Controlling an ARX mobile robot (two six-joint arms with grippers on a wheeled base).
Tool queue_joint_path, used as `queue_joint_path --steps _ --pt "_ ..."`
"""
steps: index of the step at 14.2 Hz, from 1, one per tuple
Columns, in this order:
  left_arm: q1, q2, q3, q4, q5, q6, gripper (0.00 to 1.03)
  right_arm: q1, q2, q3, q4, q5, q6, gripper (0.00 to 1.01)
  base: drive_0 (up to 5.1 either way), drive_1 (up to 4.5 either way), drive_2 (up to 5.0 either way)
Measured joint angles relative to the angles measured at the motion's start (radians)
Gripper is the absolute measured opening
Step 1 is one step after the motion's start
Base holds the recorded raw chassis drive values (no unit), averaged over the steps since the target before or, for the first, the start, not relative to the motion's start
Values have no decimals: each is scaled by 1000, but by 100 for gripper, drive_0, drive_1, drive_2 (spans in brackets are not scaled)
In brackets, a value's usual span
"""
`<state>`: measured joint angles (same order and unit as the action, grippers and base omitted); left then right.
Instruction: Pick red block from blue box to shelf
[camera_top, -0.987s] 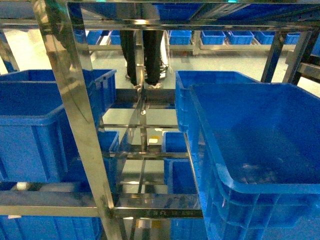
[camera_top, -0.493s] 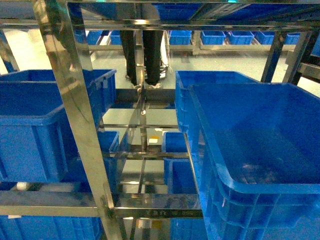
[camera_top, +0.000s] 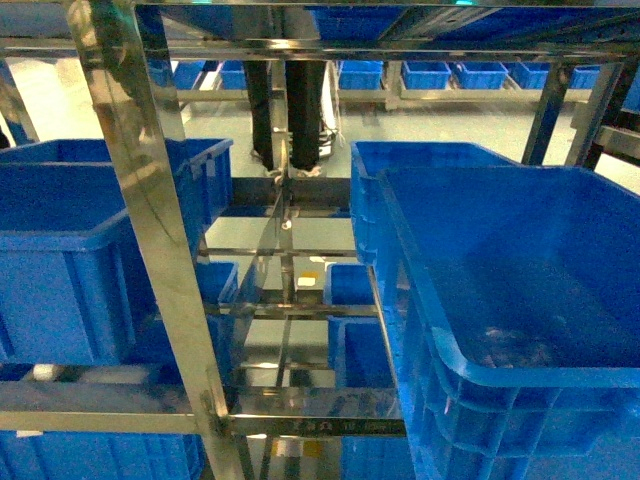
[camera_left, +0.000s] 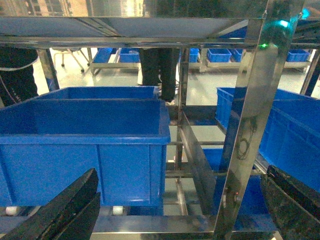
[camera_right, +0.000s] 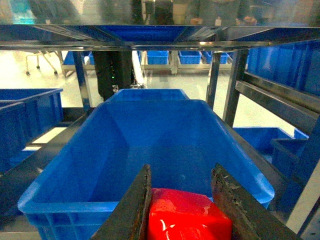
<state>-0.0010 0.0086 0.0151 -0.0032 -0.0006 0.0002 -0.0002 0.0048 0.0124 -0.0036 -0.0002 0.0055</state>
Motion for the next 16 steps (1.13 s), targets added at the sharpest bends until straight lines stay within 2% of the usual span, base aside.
queue_joint_path --steps 1,2,3,4,6,7,9,10,12,13,14,15,16 --pt "0 0 0 0 -1 0 98 72 293 68 -36 175 -103 29 0 0 0" --pt "0 0 0 0 0 0 98 25 785 190 349 111 -68 29 0 0 0" --pt "0 0 0 0 0 0 98 39 1126 323 544 79 -34 29 0 0 0" --pt "0 0 0 0 0 0 98 65 1317 418 623 82 -29 29 0 0 0" --pt "0 0 0 0 0 0 98 95 1584 562 647 89 -11 32 0 0 0" --pt "0 0 0 0 0 0 98 108 1694 614 646 90 2 47 0 0 0" --pt "0 0 0 -1 0 0 98 138 1689 583 697 147 2 65 0 0 0" --pt "0 0 0 0 0 0 98 156 1573 522 742 188 2 82 0 0 0" --pt "0 0 0 0 0 0 98 183 1440 427 787 198 3 99 0 0 0" --pt "0 0 0 0 0 0 98 198 1412 350 881 204 5 97 0 0 0" --pt "0 0 0 -1 1 0 98 194 1410 260 1028 187 2 87 0 0 0" --pt "0 0 0 0 0 0 98 173 1382 195 1116 173 1 74 0 0 0" --pt "0 0 0 -2 0 0 98 153 1309 174 1119 155 1 61 0 0 0"
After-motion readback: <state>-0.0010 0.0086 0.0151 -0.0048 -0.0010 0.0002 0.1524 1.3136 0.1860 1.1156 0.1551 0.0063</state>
